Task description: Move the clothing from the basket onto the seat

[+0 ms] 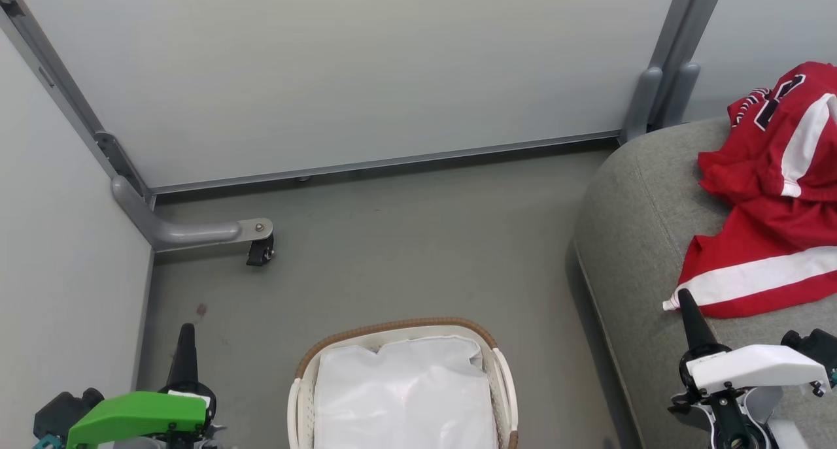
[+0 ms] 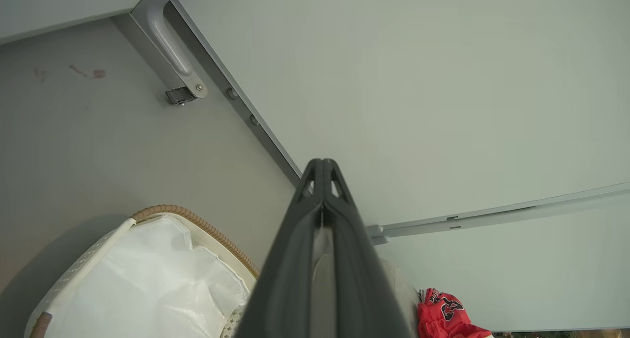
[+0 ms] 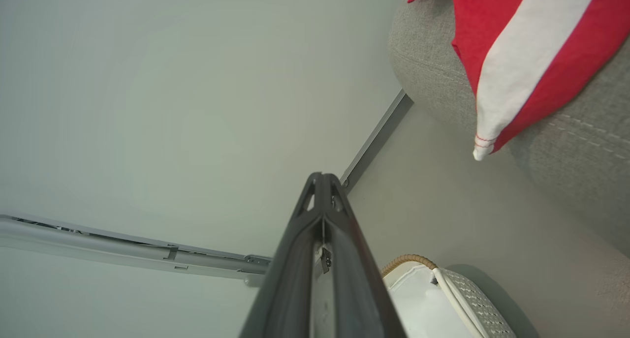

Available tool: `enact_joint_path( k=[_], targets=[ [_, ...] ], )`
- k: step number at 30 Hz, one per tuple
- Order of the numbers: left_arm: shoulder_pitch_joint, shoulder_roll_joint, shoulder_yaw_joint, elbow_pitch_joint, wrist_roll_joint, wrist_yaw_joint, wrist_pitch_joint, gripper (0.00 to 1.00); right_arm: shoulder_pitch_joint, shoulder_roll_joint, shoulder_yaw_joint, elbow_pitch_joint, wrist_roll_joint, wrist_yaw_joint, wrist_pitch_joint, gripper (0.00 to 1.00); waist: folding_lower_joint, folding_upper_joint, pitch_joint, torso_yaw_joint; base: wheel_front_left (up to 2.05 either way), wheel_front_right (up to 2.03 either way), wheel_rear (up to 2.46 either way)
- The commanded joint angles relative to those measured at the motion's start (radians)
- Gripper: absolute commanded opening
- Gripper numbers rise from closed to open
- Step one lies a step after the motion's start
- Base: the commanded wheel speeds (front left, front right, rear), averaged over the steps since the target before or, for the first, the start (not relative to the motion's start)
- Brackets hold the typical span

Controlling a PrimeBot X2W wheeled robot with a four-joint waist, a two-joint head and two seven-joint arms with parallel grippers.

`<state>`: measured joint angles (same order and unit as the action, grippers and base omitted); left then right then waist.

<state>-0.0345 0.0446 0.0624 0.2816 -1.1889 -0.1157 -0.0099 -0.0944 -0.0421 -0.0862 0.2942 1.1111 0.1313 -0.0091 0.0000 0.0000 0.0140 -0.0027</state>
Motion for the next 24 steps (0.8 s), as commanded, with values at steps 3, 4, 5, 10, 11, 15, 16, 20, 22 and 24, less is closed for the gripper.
enact_joint_path(
  k=[3,4,5,10,11,15,16,20,22,24],
  targets=[
    [-0.031,0.006,0.008,-0.014,-0.043,-0.007,0.011,0.0,-0.017,-0.007,-0.006,-0.017,0.049,0.0,0.011,0.0,0.0,0.0,-0.001,0.0,0.0,0.0,0.0],
    [-0.032,0.006,0.01,-0.014,-0.052,-0.008,0.014,0.0,-0.017,-0.007,-0.006,-0.018,0.061,0.0,0.014,0.0,0.0,0.0,-0.001,0.0,0.0,0.0,0.0],
    [-0.033,0.006,0.01,-0.015,-0.059,-0.008,0.017,0.0,-0.018,-0.007,-0.007,-0.019,0.07,0.0,0.017,0.0,0.0,0.0,-0.001,0.0,0.0,0.0,0.0],
    [-0.038,0.006,0.016,-0.017,-0.102,-0.008,0.029,0.0,-0.018,-0.008,-0.01,-0.023,0.12,-0.001,0.03,0.0,0.0,0.0,-0.002,0.0,0.0,0.0,0.0],
    [-0.039,0.006,0.017,-0.018,-0.11,-0.008,0.031,0.0,-0.018,-0.008,-0.01,-0.023,0.128,-0.001,0.031,0.0,0.0,0.0,-0.002,0.001,0.0,0.0,0.0],
    [-0.045,0.007,0.021,-0.02,-0.142,-0.009,0.042,0.0,-0.018,-0.008,-0.012,-0.026,0.167,-0.001,0.042,0.0,0.0,0.0,-0.003,0.001,0.0,0.0,0.0],
    [-0.046,0.007,0.021,-0.02,-0.149,-0.01,0.043,0.0,-0.018,-0.008,-0.013,-0.027,0.176,-0.001,0.044,0.0,0.0,0.0,-0.003,0.001,0.0,0.0,0.0],
    [-0.051,0.007,0.024,-0.022,-0.18,-0.01,0.052,0.0,-0.018,-0.009,-0.015,-0.029,0.211,-0.001,0.053,0.0,0.0,0.0,-0.004,0.001,0.0,0.0,0.0],
    [-0.052,0.007,0.026,-0.023,-0.194,-0.011,0.057,0.0,-0.018,-0.009,-0.016,-0.031,0.229,-0.001,0.056,0.0,0.0,0.0,-0.004,0.001,0.0,0.0,0.0],
    [-0.052,0.007,0.028,-0.024,-0.209,-0.011,0.063,0.0,-0.018,-0.009,-0.016,-0.032,0.247,-0.001,0.062,0.0,0.0,0.0,-0.005,0.001,0.0,0.0,0.0]
  ],
)
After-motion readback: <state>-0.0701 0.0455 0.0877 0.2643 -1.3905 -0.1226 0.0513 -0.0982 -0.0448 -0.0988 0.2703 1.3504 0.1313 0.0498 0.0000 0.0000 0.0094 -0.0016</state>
